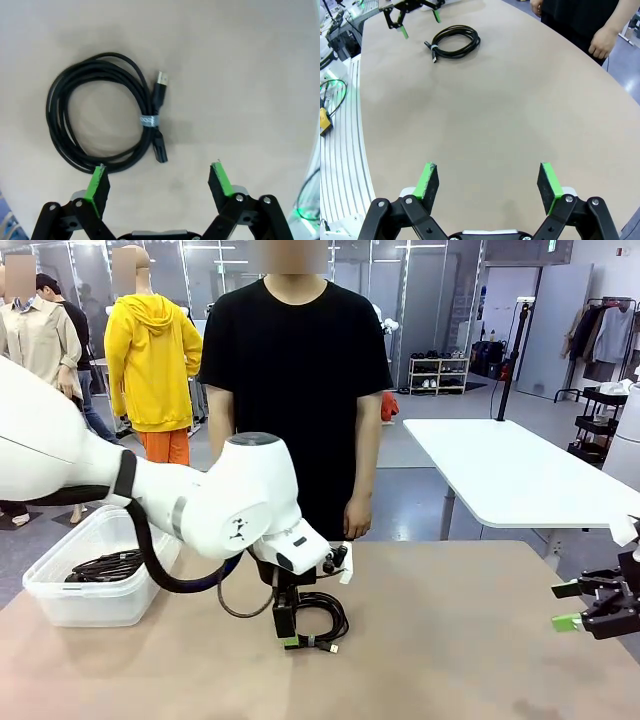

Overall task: Organize and store the cables.
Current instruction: Place the USB Extension Cable into the Organizing box.

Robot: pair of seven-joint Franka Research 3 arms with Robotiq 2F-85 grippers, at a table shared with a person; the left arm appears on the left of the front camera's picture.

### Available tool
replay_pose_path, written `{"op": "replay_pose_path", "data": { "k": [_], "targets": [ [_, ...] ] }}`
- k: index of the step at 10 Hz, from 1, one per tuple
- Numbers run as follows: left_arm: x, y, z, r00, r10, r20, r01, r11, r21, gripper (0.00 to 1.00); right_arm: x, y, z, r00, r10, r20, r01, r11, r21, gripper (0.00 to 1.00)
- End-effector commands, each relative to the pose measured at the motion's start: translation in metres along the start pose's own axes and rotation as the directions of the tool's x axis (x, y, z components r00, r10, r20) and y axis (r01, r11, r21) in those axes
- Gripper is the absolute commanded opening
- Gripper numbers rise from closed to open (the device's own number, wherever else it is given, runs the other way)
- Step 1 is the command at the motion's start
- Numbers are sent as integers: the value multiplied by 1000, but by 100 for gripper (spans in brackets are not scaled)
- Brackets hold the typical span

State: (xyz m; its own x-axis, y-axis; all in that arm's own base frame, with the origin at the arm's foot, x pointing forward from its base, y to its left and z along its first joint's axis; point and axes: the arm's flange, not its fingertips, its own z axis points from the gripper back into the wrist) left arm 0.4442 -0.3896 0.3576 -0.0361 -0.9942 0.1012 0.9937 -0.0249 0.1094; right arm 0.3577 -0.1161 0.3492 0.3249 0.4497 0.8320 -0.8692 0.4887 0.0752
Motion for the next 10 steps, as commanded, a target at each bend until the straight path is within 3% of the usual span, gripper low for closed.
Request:
{"op": "replay_pose_path", "data": {
  "k": [1, 8, 9, 10],
  "targets": [
    [23, 9, -11, 999, 16, -52, -16, 1000, -10, 100, 4, -1, -1, 1000, -25, 7, 25, 1000, -11, 100],
    [34, 21, -47, 997, 16, -73, -21, 997, -71, 100, 4, -1, -1, 1000, -25, 7, 25, 1000, -11, 100],
    [34, 21, -49, 997, 10, -81, -16, 997, -77, 92, 4, -1, -1, 1000, -25, 7, 25, 1000, -11, 100],
    [35, 21, -49, 994, 7, -106, -15, 997, -78, 44, 4, -1, -1, 1000, -25, 7, 25, 1000, -11, 100]
  ]
}}
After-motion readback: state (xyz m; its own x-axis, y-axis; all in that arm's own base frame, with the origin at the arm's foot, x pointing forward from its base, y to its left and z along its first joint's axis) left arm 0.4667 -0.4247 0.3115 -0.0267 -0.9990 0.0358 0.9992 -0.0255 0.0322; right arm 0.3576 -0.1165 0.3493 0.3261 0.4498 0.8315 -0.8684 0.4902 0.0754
